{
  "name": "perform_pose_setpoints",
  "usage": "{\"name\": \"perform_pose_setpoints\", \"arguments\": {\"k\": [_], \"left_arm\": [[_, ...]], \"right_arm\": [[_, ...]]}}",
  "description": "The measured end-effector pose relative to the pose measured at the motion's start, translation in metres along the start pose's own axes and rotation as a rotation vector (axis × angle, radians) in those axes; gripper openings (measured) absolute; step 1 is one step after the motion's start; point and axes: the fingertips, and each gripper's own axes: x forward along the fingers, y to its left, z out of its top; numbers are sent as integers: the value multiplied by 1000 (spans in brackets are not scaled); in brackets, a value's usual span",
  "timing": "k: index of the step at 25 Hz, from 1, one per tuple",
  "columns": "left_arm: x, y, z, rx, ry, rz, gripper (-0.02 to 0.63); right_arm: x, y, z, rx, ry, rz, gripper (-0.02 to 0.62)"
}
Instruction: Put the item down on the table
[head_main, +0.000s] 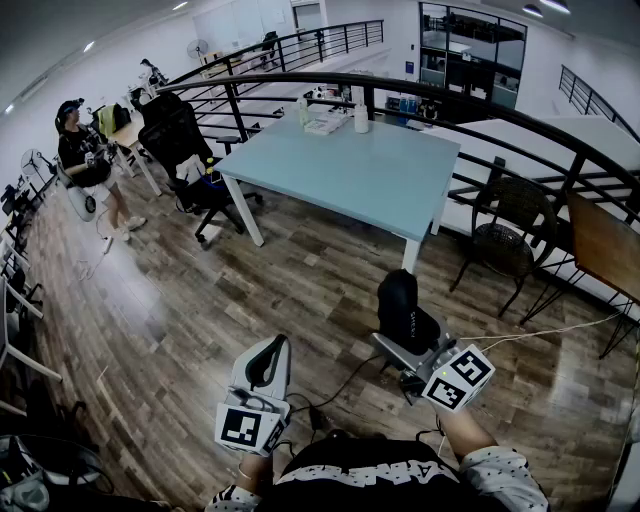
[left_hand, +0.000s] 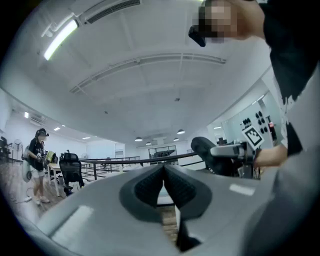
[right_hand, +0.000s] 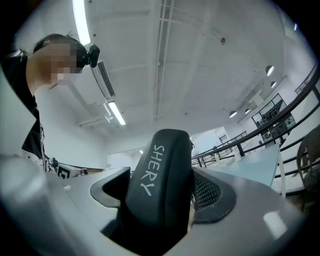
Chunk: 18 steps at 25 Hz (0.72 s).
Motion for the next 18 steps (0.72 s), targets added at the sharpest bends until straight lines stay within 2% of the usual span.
{"name": "perform_pose_setpoints", "arguments": {"k": [6, 11, 18], "left_arm": [[-7, -3, -7, -27, 18, -5, 0], [-5, 0, -4, -12, -6, 10, 0], [2, -8, -3, -9, 6, 24, 0]], "right_arm": [[-2, 2, -6, 17, -1, -4, 387], [-1, -2, -7, 27, 3, -6, 387], [-6, -11, 2, 30, -14, 14, 387]]}}
